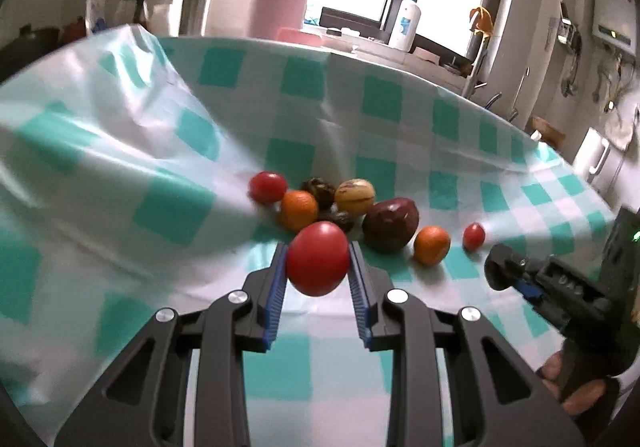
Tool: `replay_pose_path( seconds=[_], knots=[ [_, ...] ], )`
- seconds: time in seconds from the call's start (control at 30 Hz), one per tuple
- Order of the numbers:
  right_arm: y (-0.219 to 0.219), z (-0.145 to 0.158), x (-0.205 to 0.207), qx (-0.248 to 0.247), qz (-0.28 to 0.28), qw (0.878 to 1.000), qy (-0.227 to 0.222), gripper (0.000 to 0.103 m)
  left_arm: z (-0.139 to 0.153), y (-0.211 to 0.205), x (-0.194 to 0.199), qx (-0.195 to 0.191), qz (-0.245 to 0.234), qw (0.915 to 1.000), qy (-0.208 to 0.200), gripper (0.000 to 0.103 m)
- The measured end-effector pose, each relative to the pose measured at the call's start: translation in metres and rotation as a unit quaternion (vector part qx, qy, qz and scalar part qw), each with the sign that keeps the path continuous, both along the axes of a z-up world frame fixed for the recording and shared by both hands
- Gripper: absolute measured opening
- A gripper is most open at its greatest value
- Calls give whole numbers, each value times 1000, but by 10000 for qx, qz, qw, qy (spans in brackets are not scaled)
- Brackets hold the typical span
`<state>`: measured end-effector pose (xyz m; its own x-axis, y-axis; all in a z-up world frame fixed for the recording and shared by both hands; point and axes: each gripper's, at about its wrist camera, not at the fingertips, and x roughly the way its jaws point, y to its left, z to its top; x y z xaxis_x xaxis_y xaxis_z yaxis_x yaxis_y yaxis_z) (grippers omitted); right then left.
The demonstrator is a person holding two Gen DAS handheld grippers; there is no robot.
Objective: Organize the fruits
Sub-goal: 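Carry the passion fruit and the tomato in both tools over the white bin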
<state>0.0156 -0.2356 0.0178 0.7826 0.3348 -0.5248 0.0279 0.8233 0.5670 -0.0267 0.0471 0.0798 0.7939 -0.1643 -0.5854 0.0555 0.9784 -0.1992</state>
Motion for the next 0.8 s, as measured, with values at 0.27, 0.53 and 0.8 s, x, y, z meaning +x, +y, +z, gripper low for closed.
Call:
replay_pose_path(
  seconds=[0.27, 0.53, 0.8],
  knots=[
    [44, 1, -55, -209, 657, 9975, 152, 38, -18, 12, -49, 41, -88, 9993, 365, 30],
    [41, 9, -114, -345, 849, 9957, 121, 38, -14, 1, -96, 219, -279, 9990, 282, 30],
    [10, 17, -162, -548, 730, 9958, -22, 38, -17, -30, -125, 536, -630, 9960, 335, 30]
  ],
)
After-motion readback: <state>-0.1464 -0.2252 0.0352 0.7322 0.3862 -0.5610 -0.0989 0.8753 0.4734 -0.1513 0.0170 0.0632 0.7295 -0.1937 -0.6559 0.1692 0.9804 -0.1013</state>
